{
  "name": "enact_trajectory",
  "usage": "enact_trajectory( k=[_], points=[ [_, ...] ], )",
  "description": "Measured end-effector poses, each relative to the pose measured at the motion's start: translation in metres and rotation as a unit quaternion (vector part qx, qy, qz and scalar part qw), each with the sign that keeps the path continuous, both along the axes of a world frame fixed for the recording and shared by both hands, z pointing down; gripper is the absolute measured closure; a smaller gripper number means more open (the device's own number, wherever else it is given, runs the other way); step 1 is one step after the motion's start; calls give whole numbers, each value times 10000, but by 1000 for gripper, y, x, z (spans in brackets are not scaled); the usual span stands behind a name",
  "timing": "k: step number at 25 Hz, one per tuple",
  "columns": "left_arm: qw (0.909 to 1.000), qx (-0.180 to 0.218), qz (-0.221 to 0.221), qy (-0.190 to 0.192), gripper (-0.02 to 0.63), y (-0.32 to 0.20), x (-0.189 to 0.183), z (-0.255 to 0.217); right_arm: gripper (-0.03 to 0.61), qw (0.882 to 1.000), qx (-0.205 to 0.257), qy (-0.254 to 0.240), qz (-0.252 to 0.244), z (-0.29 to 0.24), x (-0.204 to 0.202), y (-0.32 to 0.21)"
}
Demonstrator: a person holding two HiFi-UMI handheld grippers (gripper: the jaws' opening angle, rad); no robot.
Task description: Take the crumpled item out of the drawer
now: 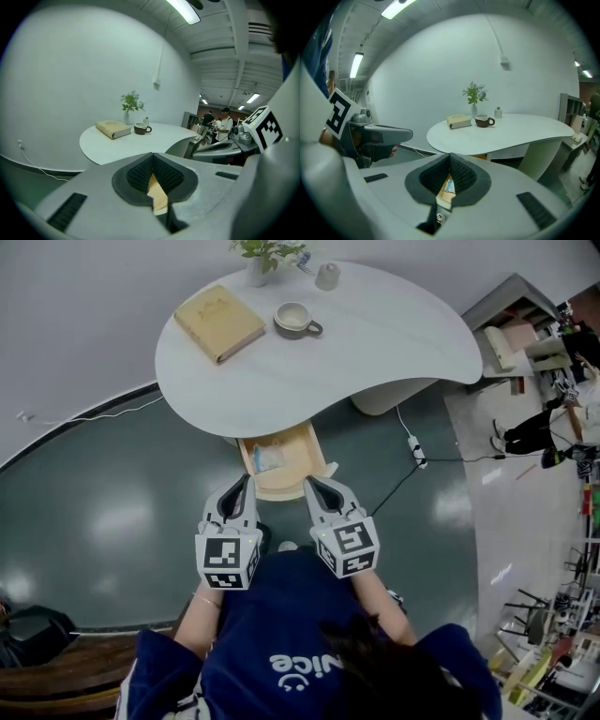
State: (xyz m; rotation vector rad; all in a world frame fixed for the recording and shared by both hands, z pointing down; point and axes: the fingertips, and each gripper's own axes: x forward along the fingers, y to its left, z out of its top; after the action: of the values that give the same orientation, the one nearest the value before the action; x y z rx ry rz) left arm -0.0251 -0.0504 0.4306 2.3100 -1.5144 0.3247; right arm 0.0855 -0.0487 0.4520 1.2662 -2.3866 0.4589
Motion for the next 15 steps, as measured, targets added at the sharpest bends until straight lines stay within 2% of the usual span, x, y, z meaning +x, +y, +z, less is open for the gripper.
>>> enact_trajectory(
  k=[11,15],
  points=[
    [9991,-81,324,247,609,-41,-23,-2,571,9989,-197,157,385,5,-10,-34],
    [9989,-187,309,307,609,-47,-24,1,571,9988,-321,231,274,8,-13,-38]
  ],
)
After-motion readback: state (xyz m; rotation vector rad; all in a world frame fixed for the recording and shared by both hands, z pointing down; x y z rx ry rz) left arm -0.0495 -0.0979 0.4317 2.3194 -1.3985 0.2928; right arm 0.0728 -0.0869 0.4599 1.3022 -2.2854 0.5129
